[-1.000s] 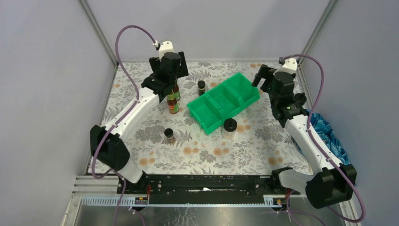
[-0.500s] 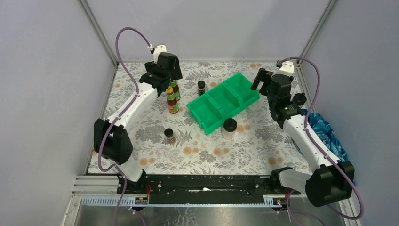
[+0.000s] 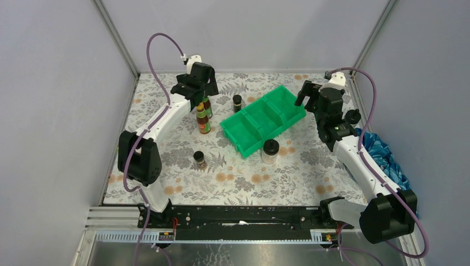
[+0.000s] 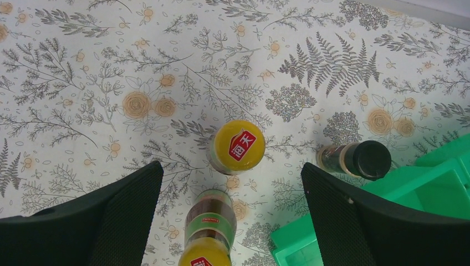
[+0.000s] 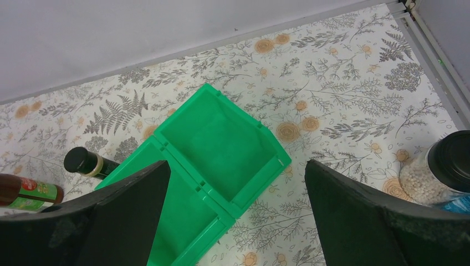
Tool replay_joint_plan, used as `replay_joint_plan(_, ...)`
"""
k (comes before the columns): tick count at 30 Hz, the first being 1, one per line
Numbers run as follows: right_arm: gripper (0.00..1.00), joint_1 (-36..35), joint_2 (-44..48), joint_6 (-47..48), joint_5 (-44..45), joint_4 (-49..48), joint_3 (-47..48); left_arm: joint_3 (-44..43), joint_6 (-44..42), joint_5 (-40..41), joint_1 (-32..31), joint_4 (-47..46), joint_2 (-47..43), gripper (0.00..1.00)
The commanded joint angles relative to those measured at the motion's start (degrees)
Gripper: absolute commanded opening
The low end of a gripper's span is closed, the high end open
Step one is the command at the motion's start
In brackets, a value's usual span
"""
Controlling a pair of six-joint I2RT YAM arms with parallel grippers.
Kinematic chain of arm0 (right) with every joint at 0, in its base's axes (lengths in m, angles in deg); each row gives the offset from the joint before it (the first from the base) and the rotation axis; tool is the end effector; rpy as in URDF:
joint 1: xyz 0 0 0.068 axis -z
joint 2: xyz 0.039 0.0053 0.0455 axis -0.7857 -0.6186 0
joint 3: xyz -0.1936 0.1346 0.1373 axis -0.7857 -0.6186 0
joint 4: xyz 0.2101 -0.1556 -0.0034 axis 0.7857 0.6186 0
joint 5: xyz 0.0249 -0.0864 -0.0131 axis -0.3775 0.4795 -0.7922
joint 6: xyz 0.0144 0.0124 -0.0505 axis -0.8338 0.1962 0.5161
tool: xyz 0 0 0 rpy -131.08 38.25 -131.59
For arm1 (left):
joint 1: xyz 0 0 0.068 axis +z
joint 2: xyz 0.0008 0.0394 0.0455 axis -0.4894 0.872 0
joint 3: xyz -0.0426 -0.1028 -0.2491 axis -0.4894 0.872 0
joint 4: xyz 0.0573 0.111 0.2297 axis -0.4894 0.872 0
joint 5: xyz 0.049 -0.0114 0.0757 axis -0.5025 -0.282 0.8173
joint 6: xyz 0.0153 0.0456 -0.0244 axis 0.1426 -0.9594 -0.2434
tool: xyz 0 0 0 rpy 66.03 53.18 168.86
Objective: Organize the condiment bottles
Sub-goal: Pick up the bottle from the center of the board.
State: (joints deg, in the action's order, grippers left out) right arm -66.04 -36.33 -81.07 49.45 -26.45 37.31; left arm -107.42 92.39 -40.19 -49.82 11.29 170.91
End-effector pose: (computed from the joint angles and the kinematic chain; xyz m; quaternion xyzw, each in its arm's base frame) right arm 0.2722 0.0583 0.3395 0.1008 0.7578 0.0493 0.6428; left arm 0.3808 -0.1266 0.3147 -0.1294 0.8789 0.0167 0.4588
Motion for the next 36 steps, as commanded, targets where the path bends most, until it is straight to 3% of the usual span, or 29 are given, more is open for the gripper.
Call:
replay_joint_plan(1, 0.99, -0.5, 1.2, 0.9, -0.6, -2.5, -0.2, -2.1, -0.6, -0.1, 0.4, -0.6, 1.4, 0.99)
replay_joint_plan(8, 0.99, -0.5, 1.3, 1.0, -1.3, -2.9, -0.3, -1.6, -1.4, 1.2, 0.5, -2.1, 2.8, 0.98)
replay_joint_plan(36, 0.98, -0.5, 1.9, 1.1, -2.7, -4.2, -2.1, -0.8, -2.1, 2.8, 0.5, -5.4, 3.9, 0.77)
